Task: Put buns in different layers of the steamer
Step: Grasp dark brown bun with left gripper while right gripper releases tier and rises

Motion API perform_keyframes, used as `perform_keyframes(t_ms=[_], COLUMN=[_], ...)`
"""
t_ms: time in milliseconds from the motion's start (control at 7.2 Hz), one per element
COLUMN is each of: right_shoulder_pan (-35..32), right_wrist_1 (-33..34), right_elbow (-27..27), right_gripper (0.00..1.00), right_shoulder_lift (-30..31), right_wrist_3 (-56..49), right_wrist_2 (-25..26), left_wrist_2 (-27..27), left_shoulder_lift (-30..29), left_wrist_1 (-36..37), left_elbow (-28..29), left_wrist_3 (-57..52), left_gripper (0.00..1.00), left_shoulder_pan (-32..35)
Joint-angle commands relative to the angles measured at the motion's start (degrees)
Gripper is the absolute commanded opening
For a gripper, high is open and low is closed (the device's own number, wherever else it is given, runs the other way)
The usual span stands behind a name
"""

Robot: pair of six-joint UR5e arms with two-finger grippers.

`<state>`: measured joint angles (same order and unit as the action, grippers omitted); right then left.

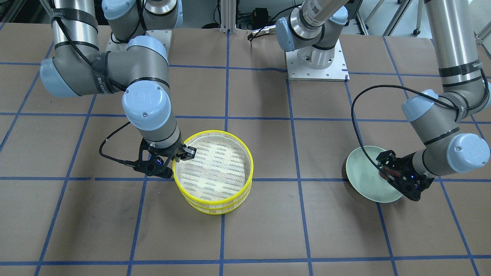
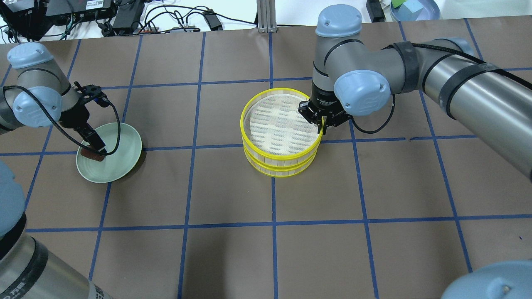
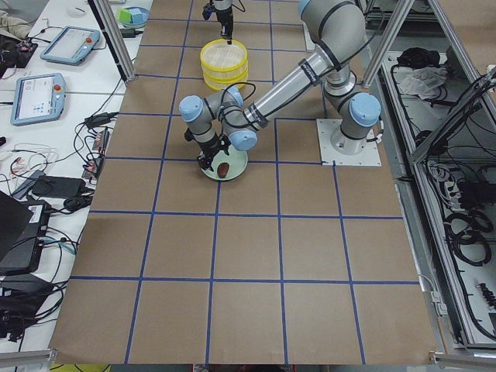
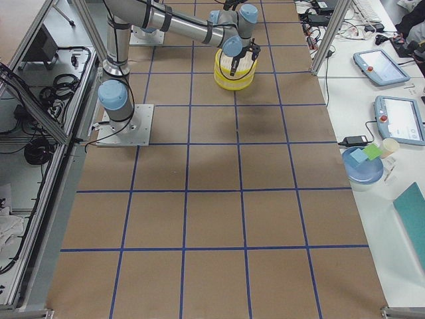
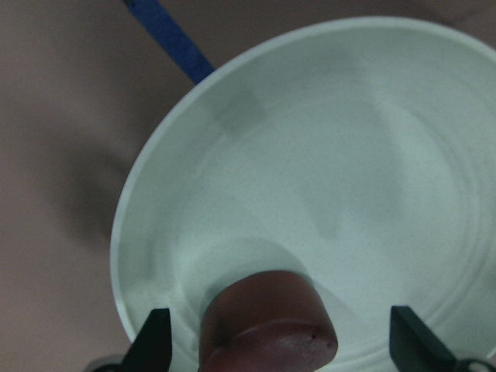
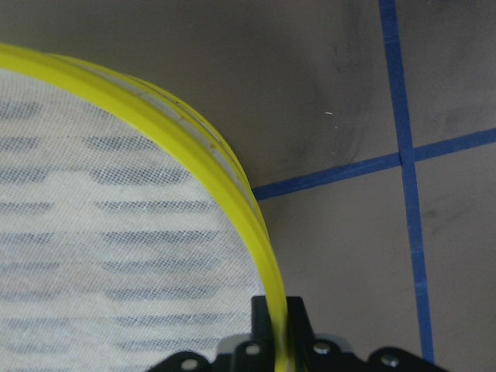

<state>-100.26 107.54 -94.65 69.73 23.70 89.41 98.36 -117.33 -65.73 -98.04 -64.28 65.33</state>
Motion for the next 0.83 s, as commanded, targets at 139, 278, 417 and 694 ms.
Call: perform_keyframes(t_ms=[139,278,417,694], right_shoulder_pan=[-0.02,-0.02,-0.11,0.07], right_wrist_1=[-0.66,-1.62,-1.63,-1.37], right_elbow=[-0.01,-0.01,-0.01,0.95], right_gripper=[1.00,1.00,1.00,1.00], right_shoulder_lift=[0.23,0.32,0.41,4.07], right_wrist_3=[0.03,0.12,0.12,-0.32], right_wrist_2=[0.06,-0.02,-0.11,-0.55], left_wrist_2=[0.25,0.34,2.34,2.53], left_shoulder_lift=[-0.80,-1.15,-1.24,-1.50], left_wrist_1=[0.17,0.17,0.17,0.60], left_elbow=[-0.92,-1.10,-1.19,-1.19], left_wrist_3=[-0.14,-0.23,-0.23,-0.06], left_gripper=[1.00,1.00,1.00,1.00], left_shoulder_pan=[-0.03,-0.03,-0.03,-0.03])
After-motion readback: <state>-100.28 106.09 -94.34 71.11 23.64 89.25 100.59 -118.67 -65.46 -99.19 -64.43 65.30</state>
